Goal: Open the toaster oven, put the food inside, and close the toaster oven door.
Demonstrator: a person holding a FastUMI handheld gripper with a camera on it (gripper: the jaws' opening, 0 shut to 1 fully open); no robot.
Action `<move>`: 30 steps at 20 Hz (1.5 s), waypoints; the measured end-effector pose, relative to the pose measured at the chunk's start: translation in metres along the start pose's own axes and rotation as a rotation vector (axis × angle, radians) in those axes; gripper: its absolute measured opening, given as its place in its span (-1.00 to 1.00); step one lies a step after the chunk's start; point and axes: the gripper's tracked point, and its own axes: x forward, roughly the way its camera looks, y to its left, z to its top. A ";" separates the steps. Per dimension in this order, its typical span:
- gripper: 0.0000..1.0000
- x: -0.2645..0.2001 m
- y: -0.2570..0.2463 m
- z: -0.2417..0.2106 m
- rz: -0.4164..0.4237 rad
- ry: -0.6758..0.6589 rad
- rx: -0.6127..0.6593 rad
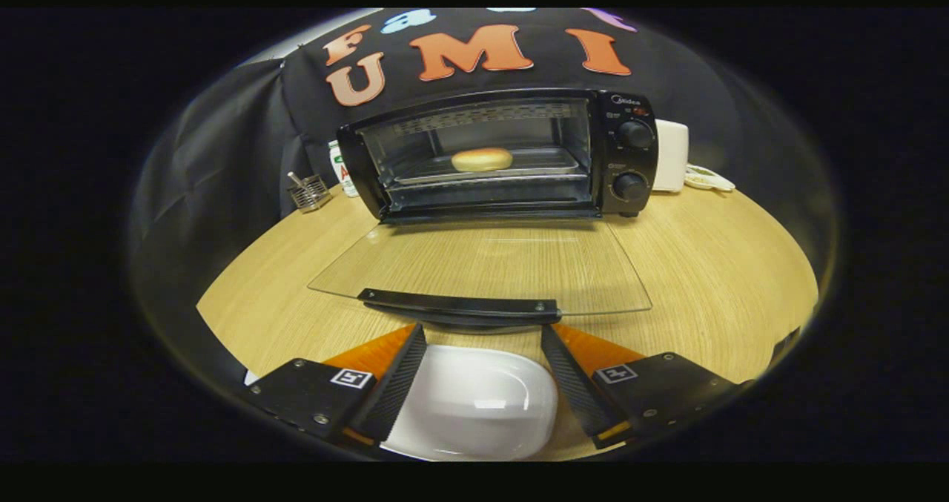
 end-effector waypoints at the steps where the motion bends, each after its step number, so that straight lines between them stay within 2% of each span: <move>1: 0.87 -0.001 -0.001 0.003 0.001 0.000 -0.008; 8: 0.87 -0.006 0.025 0.029 0.074 -0.078 -0.097; 11: 0.87 0.001 0.022 0.049 0.035 -0.120 -0.136; 20: 0.86 0.023 0.014 0.107 -0.076 -0.260 -0.108; 30: 0.85 0.052 0.003 0.156 -0.160 -0.303 -0.050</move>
